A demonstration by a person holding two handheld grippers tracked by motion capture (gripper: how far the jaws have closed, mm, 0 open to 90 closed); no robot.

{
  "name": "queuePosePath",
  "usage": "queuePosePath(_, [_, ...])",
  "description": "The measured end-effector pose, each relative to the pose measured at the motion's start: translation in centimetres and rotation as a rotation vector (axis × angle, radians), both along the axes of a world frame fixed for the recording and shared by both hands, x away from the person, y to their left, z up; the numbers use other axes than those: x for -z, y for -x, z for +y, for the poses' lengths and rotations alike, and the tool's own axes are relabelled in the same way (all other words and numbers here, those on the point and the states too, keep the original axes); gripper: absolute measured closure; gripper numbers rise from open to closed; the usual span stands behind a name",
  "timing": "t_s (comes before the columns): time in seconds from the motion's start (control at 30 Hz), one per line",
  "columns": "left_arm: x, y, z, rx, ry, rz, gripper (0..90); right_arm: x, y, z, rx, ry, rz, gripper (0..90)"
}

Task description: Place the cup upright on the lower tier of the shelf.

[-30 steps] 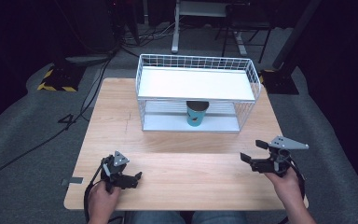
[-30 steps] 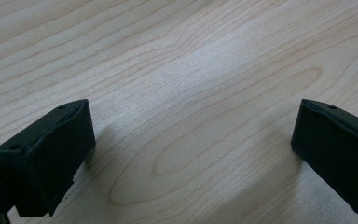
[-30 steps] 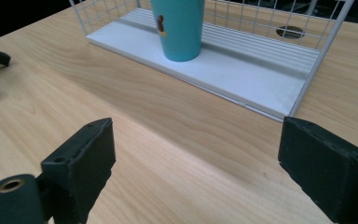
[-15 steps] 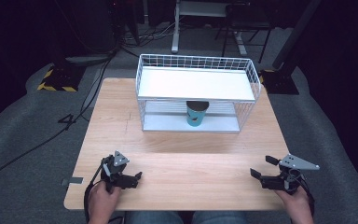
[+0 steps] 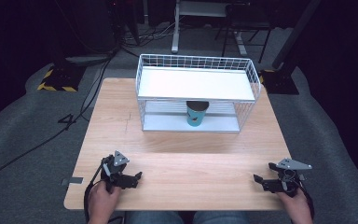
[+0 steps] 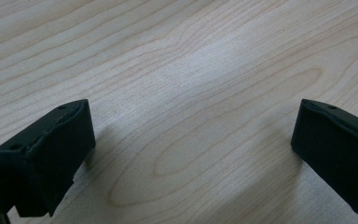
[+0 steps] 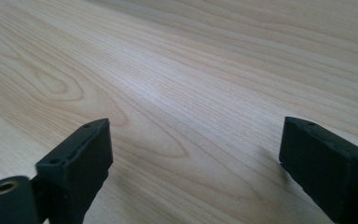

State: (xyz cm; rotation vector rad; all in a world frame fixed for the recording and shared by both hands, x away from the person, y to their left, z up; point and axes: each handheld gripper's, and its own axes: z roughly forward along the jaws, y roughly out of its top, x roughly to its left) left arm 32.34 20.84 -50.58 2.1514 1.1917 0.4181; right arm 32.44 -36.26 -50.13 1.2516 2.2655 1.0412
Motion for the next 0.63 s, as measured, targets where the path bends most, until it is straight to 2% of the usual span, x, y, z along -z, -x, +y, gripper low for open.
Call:
queuePosePath(0.07, [0.00, 0.00, 0.00, 0.000, 0.000, 0.000, 0.0, 0.19, -0.13, 0.17, 0.007, 0.017, 0.005, 8.4])
queuePosePath(0.13, [0.00, 0.00, 0.00, 0.000, 0.000, 0.000, 0.0, 0.29, -0.16, 0.41, 0.011, 0.043, -0.018, 8.6])
queuePosePath(0.2, [0.00, -0.01, 0.00, 0.000, 0.000, 0.000, 0.0, 0.35, -0.24, 0.60, 0.014, 0.058, -0.009, 8.2])
queuePosePath(0.37, [0.00, 0.01, 0.00, 0.000, 0.000, 0.002, 0.0, 0.36, -0.31, 0.71, 0.024, 0.059, -0.003, 6.2])
queuePosePath(0.5, [0.00, 0.01, 0.00, 0.000, 0.000, 0.002, 0.0, 0.44, -0.53, 0.77, 0.042, 0.069, 0.013, 0.3])
queuePosePath(0.63, [0.00, 0.01, 0.00, 0.000, 0.000, 0.001, 0.0, 0.45, -0.54, 0.76, 0.042, 0.068, 0.014, 0.2])
